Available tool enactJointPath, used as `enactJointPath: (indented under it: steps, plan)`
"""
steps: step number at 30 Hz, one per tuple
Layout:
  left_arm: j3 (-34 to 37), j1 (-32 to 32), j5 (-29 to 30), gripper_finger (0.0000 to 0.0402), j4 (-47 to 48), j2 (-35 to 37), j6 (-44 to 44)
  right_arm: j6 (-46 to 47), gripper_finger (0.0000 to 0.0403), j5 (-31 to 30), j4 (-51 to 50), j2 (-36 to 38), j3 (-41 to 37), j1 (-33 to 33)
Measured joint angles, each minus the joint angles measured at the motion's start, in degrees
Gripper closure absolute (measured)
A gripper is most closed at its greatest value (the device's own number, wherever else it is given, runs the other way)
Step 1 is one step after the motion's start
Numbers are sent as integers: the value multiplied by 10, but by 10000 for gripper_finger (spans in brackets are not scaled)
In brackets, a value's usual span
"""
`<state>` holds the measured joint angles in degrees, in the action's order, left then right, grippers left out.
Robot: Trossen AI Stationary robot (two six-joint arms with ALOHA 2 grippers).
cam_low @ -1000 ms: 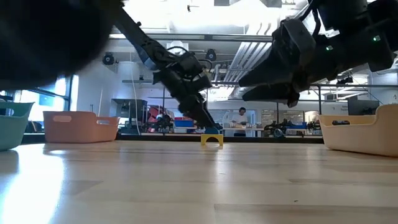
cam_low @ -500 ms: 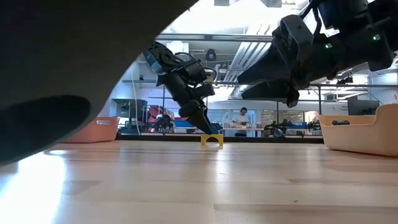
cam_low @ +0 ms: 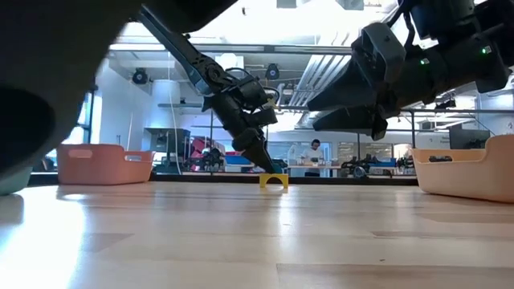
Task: Sort blocks by size
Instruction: Put the blue half-circle block into the yellow bin
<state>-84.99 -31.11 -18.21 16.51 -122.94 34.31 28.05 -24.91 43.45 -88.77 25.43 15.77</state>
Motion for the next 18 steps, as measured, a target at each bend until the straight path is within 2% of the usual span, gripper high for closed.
enactJointPath:
  steps: [7,12,18]
  plan:
    - [0,3,24,254,3,4,-2,0,165,0,-11,0,0,0]
    - [0,13,36,286,26,32,11,-17,165,0,-12,3,0,0]
    - [0,30,36,292,50,89,10,-80,165,-13,-12,17,10,4]
